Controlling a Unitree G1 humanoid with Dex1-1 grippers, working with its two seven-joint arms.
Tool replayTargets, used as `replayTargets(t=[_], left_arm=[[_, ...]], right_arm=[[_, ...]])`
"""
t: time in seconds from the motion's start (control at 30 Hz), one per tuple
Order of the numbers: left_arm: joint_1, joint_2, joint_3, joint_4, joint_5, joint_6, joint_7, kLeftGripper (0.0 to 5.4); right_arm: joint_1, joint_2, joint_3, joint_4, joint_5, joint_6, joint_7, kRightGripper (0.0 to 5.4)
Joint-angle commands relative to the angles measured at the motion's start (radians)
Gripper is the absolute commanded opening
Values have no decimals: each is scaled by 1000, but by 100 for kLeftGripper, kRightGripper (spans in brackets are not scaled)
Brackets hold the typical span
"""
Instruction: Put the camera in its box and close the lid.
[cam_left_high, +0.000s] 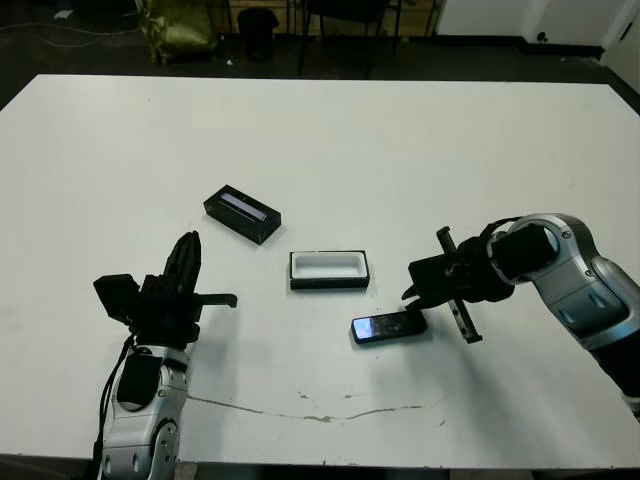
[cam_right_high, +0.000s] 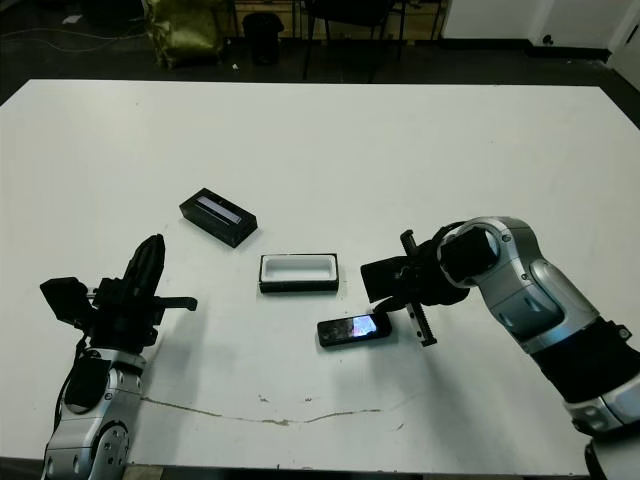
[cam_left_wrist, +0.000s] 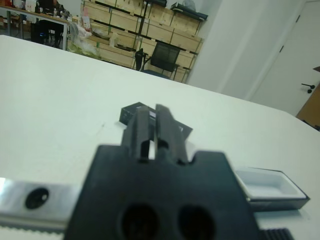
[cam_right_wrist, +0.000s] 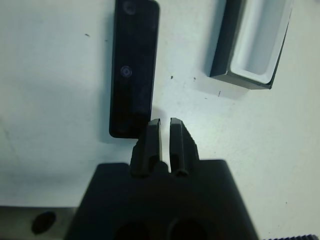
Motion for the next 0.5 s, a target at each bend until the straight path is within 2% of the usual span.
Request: replayTargets(t=[0.03, 0.13, 0.3, 0.5], left_arm=[[4, 5, 4, 16, -2, 3, -4, 0], [5, 3, 4, 10, -9, 17, -1, 0], [10, 1, -1, -5, 3, 26, 12, 0], [8, 0, 2, -7, -9, 38, 12, 0]], right_arm=[[32, -21, -17, -12, 44, 9, 20, 2], [30, -36, -14, -41, 38, 41, 26, 2], [16, -54, -4, -120, 31, 162, 56, 2], [3, -64, -3, -175, 38, 200, 78, 2]])
